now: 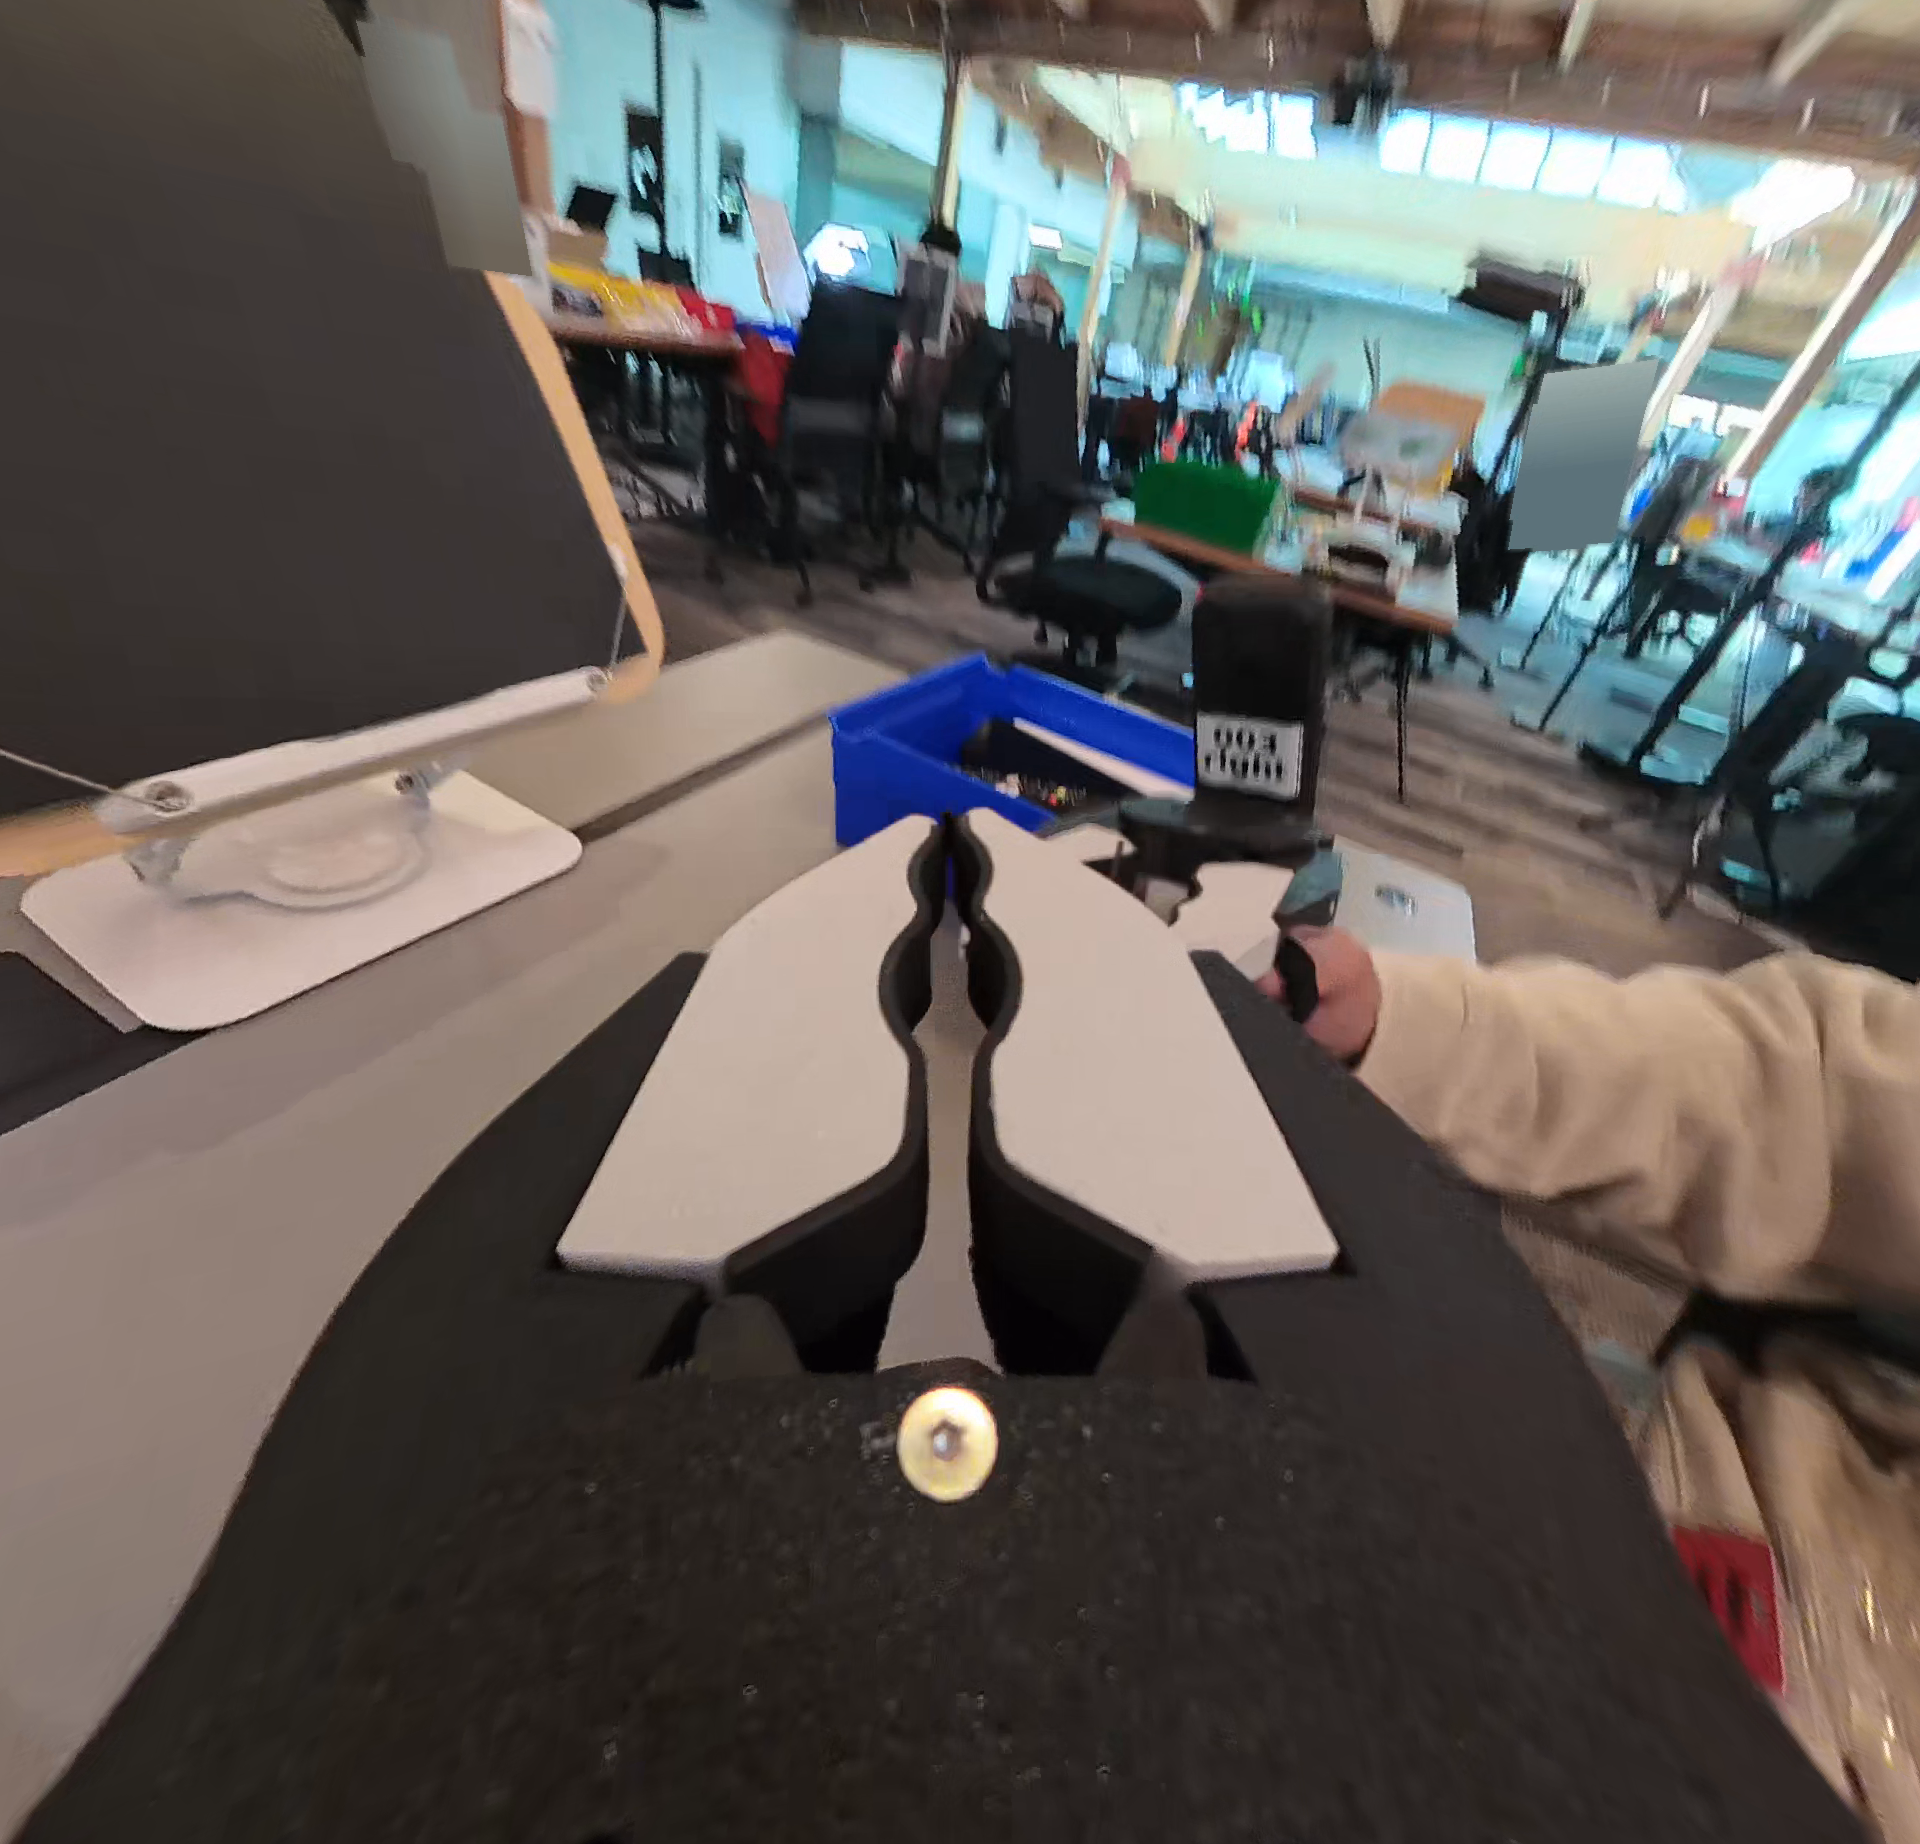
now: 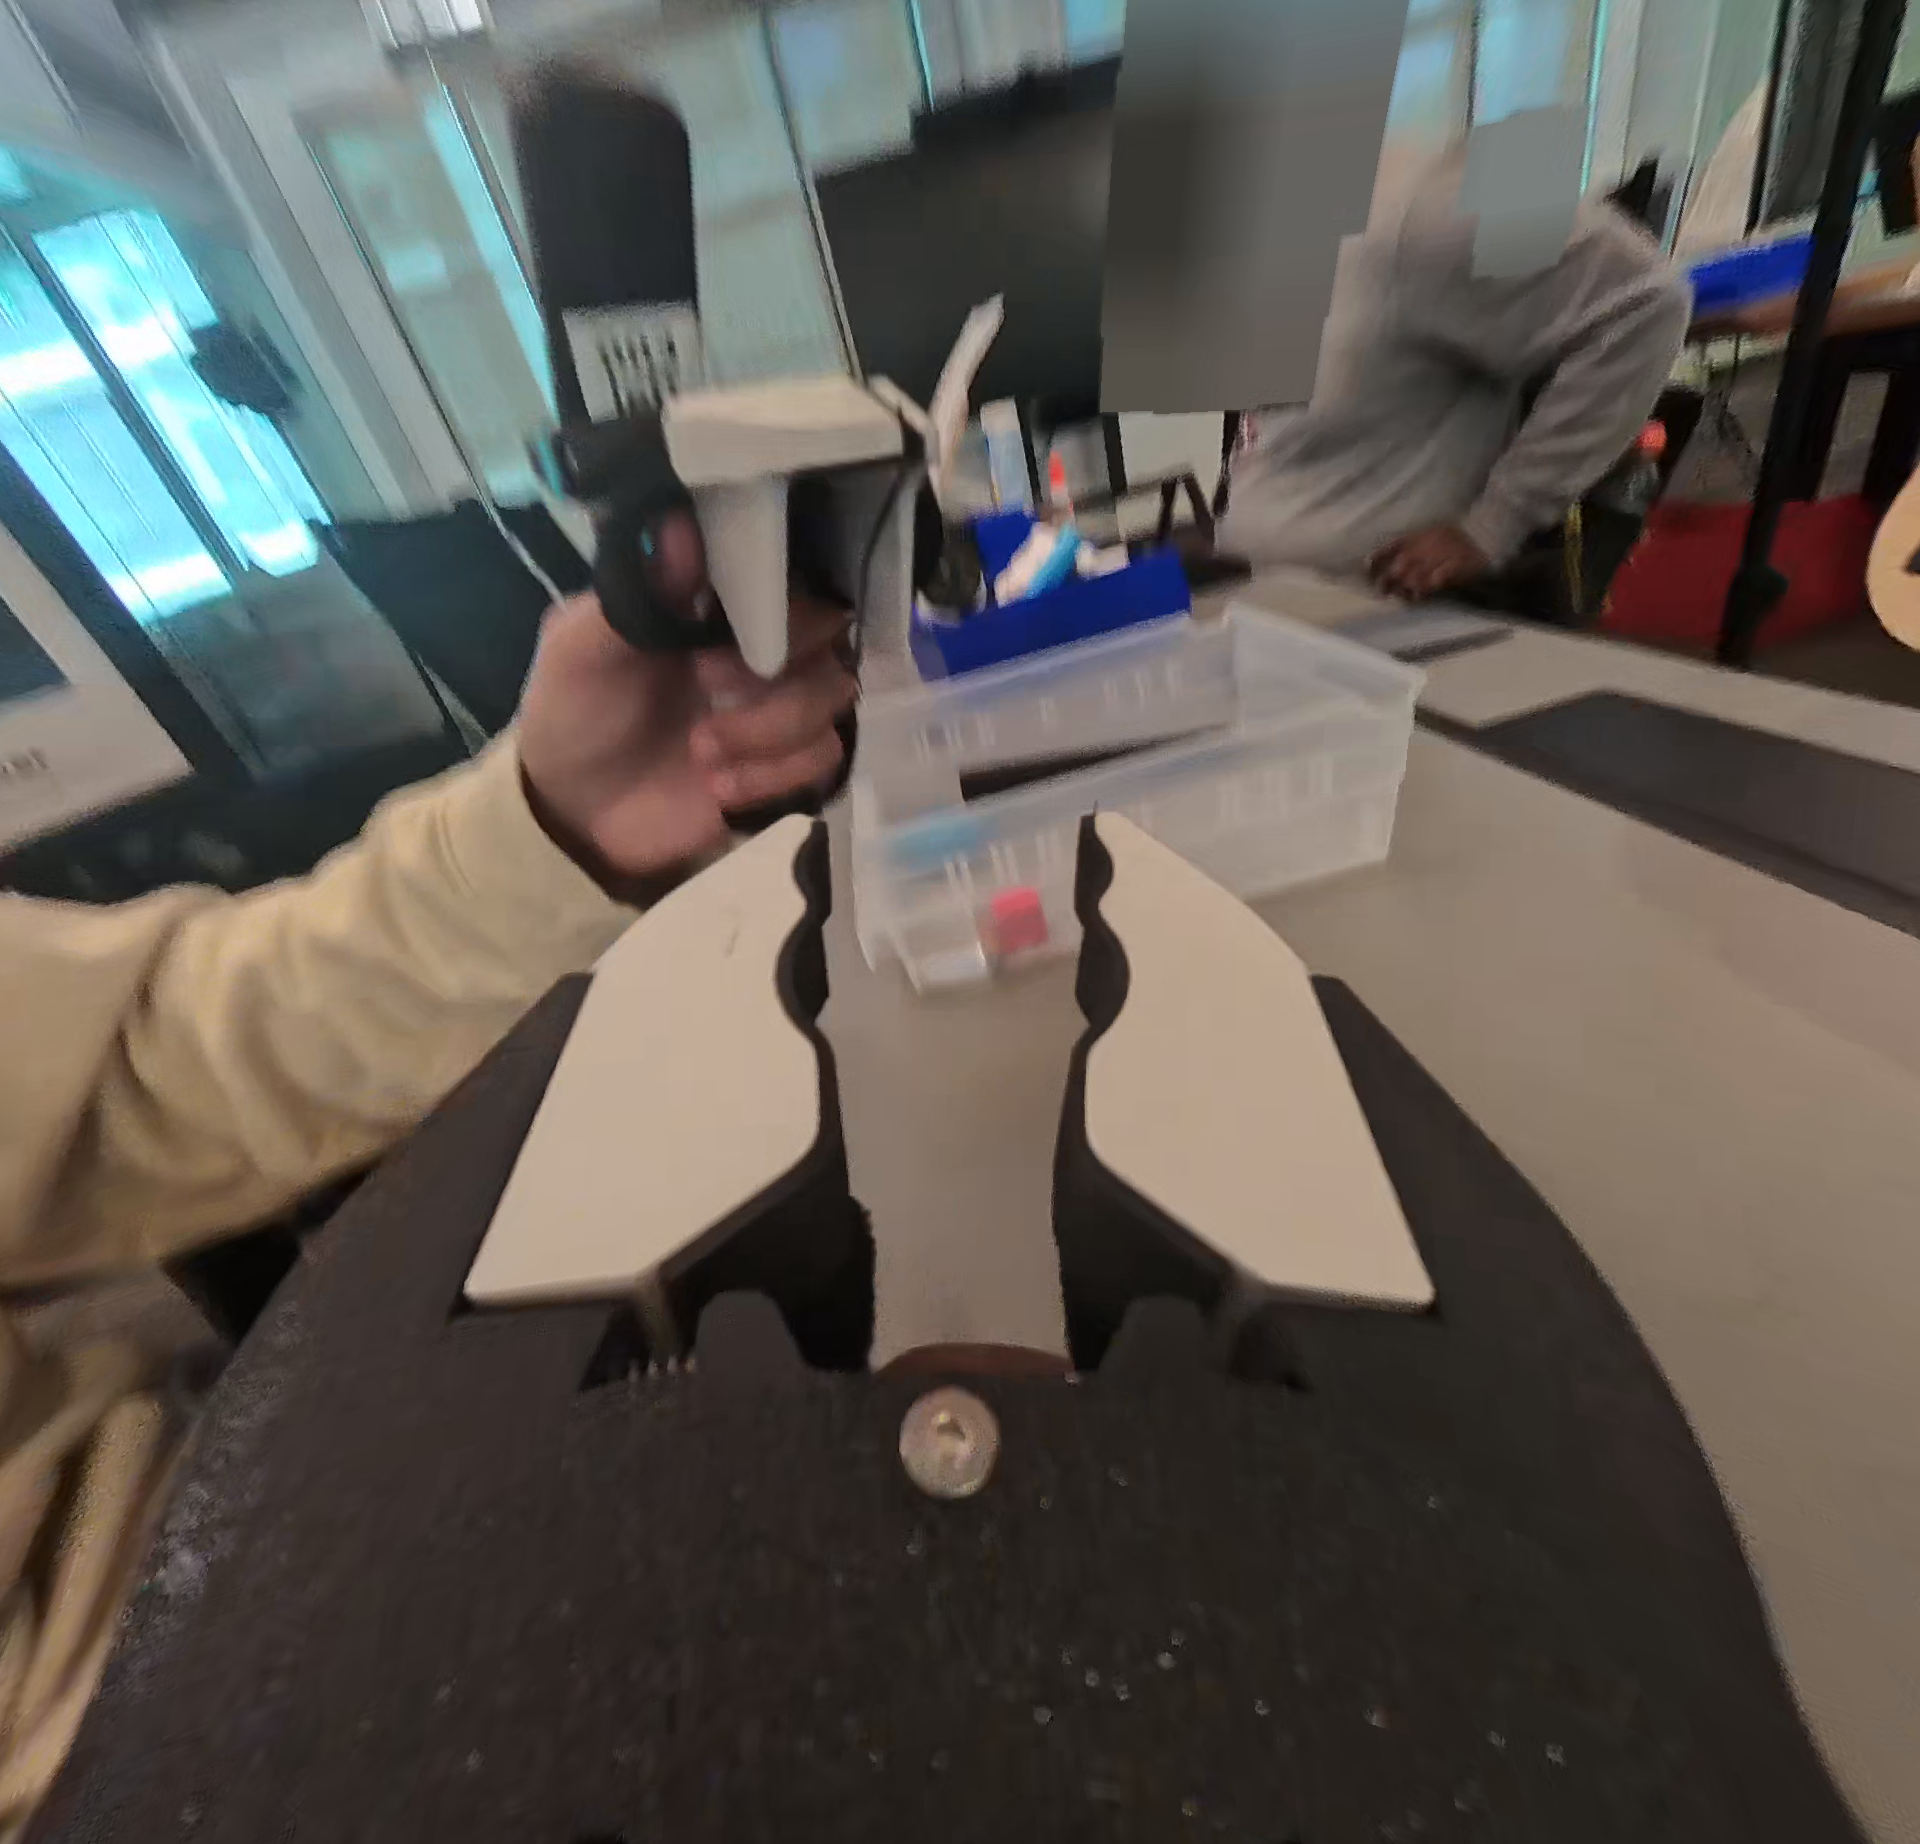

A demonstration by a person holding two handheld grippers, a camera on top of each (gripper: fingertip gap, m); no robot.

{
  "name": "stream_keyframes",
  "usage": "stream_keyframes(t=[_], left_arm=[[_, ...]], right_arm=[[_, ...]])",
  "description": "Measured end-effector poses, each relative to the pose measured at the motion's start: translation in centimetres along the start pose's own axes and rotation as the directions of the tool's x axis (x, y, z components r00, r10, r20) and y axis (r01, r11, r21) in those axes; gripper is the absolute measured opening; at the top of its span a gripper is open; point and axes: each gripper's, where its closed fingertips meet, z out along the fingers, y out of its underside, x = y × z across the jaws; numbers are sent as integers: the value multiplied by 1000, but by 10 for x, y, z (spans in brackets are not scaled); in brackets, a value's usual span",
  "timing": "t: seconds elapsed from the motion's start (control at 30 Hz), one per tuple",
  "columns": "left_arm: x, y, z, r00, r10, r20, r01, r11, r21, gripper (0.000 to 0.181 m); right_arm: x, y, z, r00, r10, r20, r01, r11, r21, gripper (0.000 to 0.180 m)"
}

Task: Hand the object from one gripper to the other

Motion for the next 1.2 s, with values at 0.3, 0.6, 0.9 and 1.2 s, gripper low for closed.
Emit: stream_keyframes(t=[0.3,0.6,0.9,1.2], left_arm=[[7,6,13,996,-81,-24,83,993,87,0],[4,15,19,998,-70,-1,70,996,48,0],[-4,38,13,996,-17,89,22,999,-47,26],[-19,140,-27,875,46,482,54,980,-193,29]], right_arm=[[-6,-24,1,946,309,98,-323,881,344,45],[-5,-19,-6,951,287,119,-310,901,304,1],[17,-12,-16,977,195,-91,-172,960,222,1],[79,22,-70,664,-320,-675,143,941,-306,1]])
